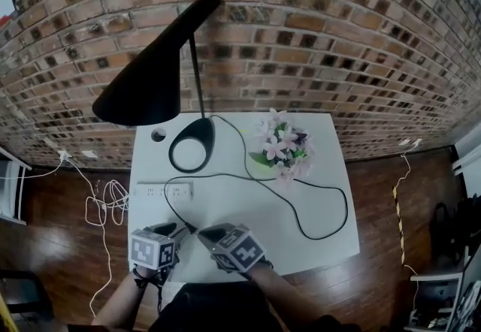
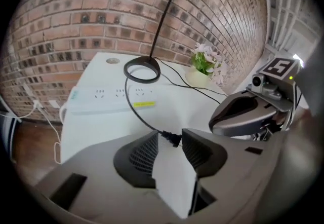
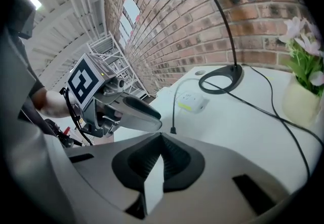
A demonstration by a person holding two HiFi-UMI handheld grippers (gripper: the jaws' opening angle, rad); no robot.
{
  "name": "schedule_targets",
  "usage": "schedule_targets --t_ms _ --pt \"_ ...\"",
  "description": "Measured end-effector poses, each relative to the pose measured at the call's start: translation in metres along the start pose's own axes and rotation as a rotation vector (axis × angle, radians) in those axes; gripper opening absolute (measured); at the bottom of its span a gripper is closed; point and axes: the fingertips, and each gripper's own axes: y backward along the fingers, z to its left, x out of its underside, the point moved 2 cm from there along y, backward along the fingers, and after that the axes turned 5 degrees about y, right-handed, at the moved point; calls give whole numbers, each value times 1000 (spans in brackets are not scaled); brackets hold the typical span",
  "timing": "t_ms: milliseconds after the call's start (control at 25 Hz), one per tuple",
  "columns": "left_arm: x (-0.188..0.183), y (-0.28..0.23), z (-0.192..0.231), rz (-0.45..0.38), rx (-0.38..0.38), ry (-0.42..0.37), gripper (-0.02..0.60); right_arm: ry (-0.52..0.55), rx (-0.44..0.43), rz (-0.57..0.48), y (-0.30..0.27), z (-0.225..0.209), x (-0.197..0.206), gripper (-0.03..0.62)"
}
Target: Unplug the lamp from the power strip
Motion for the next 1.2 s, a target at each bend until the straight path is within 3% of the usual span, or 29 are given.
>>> schedule_targets --t_ms 320,440,720,960,1120,1200 --pt "-4 22 9 -108 -10 -34 166 41 -19 -21 -9 24 -10 -6" --pt "-11 25 10 -149 -8 -43 133 65 -10 -16 -10 27 -10 -6" --pt "-22 33 16 -183 -15 -69 130 79 17 -33 -8 33 -17 -6" --pt "-29 47 21 -224 -14 -58 92 135 39 -91 -3 41 -35 -8" --pt "-38 60 24 -279 -23 -49 -3 136 37 -133 1 48 -48 -8" --pt "-38 64 23 -286 6 -47 -5 132 39 -140 2 51 -53 -8"
